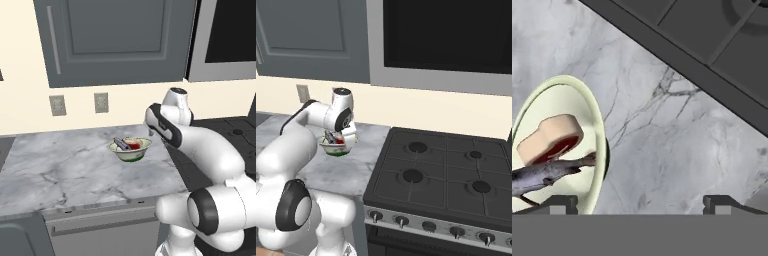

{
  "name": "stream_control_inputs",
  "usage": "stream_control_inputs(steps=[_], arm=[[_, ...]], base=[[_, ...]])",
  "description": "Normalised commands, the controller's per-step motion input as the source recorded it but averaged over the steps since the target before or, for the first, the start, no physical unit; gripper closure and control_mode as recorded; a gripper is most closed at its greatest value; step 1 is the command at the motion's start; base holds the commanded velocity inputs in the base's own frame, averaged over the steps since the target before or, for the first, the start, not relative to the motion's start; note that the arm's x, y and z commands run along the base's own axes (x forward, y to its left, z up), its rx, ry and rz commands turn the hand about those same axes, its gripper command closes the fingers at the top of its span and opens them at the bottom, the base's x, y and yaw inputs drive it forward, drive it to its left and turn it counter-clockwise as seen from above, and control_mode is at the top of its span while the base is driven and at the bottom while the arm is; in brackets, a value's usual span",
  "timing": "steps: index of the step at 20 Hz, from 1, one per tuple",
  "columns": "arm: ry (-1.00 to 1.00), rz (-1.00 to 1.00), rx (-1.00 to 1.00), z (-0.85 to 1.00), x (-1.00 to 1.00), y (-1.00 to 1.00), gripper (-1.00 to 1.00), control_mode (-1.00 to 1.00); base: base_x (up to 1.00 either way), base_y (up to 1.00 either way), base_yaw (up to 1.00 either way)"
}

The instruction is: Place the bowl with the broccoli and potato on the second highest shelf of the fridge. Place the bowl with the steak and fish on the top shelf of the fridge.

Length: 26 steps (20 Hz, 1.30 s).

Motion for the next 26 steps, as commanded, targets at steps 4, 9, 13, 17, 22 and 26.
stream_control_inputs(steps=[4,9,13,17,22,26], arm=[[0.01,0.04,0.00,-0.35,0.14,0.13,-1.00,-1.00],[0.00,0.00,0.03,-0.32,0.13,0.04,-1.00,-1.00],[0.00,0.00,0.00,-0.29,0.23,0.10,-1.00,-1.00],[0.00,0.00,0.00,-0.27,0.18,0.09,-1.00,-1.00],[0.00,0.00,0.00,-0.18,0.28,0.11,-1.00,-1.00],[0.00,0.00,0.00,-0.21,0.22,0.08,-1.00,-1.00]], base=[[0.00,0.00,0.00],[0.00,0.00,0.00],[0.00,0.00,0.00],[0.00,0.00,0.00],[0.00,0.00,0.00],[0.00,0.00,0.00]])
